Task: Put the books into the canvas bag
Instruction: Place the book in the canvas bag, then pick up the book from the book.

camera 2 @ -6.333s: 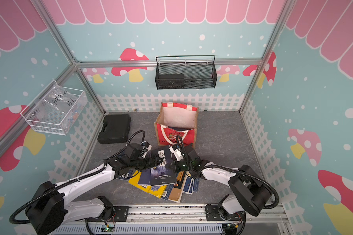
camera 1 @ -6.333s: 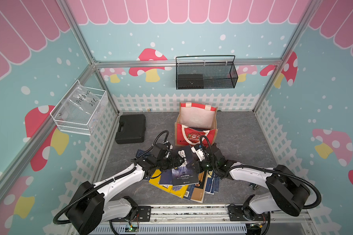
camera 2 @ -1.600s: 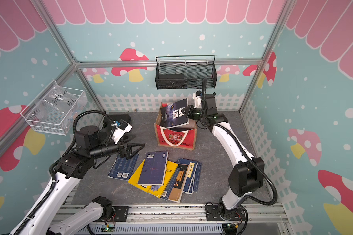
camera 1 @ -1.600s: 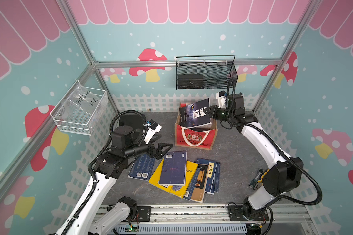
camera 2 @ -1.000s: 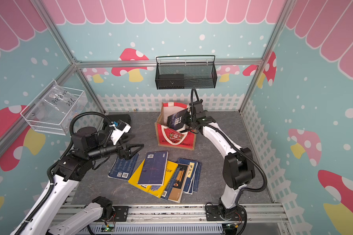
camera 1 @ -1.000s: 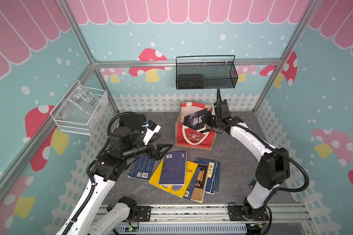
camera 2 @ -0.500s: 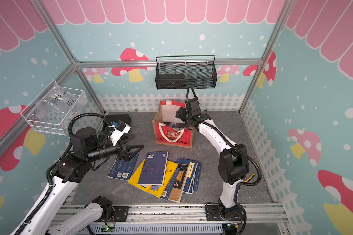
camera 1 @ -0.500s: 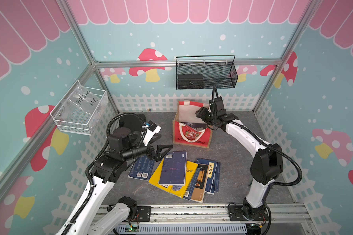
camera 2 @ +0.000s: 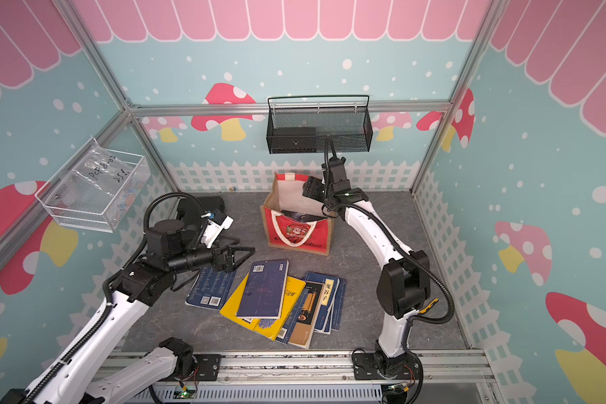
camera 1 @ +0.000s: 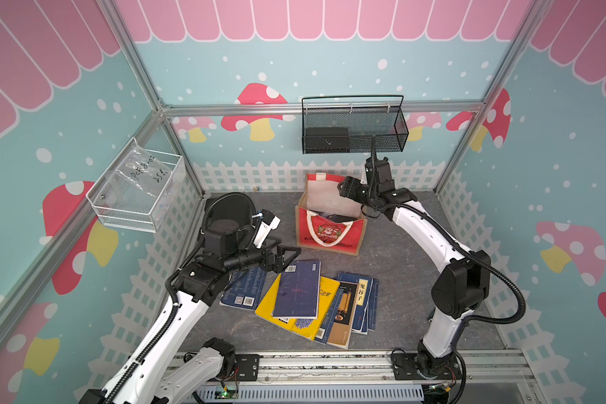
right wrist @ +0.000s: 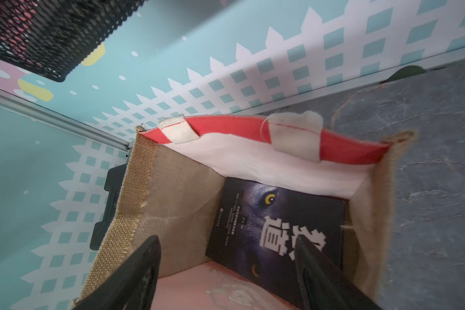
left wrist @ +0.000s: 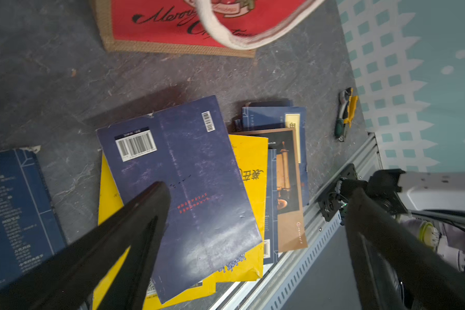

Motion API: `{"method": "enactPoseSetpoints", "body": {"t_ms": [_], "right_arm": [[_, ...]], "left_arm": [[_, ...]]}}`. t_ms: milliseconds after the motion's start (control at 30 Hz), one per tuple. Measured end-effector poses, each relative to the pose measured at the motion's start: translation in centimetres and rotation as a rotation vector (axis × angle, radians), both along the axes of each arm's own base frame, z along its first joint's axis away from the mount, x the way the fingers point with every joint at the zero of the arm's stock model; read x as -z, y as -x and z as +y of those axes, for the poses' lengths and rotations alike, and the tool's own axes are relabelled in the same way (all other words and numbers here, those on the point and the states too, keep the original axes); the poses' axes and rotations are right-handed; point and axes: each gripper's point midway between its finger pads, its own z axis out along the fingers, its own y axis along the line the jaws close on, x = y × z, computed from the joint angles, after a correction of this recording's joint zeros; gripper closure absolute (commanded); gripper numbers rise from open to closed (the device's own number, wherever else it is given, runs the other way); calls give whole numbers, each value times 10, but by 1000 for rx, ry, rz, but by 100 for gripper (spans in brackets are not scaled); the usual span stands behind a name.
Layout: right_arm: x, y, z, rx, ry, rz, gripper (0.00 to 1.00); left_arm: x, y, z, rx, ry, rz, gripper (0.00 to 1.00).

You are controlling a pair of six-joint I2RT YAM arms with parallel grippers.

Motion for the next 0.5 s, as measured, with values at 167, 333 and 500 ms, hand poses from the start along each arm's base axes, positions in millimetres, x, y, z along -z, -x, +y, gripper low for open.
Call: {"method": "enactPoseSetpoints", "body": {"t_ms": [167, 333, 500], "right_arm": [[-15, 6, -24, -103, 43, -79, 12], [-49, 70, 7, -343, 61, -233, 8], [-72, 151, 30, -517, 106, -385, 5]], "left_arm": [[58, -7, -7, -57, -32, 196, 1], [108, -15, 3, -189, -63, 354, 1], [149, -20, 14, -317, -95, 486, 1]]}}
